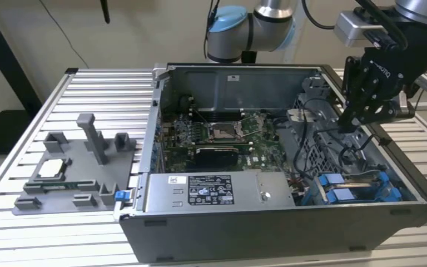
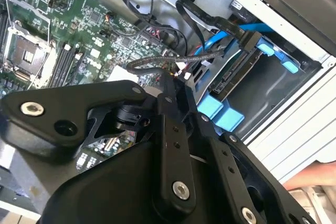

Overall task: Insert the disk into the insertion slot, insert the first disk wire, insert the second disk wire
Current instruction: 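Insert the first disk wire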

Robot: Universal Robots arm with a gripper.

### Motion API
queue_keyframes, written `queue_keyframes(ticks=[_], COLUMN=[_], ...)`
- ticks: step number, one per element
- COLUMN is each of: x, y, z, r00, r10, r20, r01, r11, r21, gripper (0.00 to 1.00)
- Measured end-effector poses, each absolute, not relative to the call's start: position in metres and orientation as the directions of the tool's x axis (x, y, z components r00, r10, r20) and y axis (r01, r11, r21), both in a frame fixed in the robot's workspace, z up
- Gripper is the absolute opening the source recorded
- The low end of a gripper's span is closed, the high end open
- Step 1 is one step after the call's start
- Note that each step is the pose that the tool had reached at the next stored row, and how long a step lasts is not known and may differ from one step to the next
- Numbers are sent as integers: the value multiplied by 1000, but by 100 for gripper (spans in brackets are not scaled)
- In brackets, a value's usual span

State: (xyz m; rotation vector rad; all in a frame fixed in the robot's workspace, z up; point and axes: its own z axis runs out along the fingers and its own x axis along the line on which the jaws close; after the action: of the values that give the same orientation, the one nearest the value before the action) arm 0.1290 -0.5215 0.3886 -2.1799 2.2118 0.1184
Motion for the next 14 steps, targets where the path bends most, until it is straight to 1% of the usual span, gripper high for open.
queue_keyframes(ticks=[14], x=[130], y=[-527], z=[386], r00=[-16], r10=[-997], r20=[-77], r01=[-999], r11=[13], r21=[31], gripper=[0])
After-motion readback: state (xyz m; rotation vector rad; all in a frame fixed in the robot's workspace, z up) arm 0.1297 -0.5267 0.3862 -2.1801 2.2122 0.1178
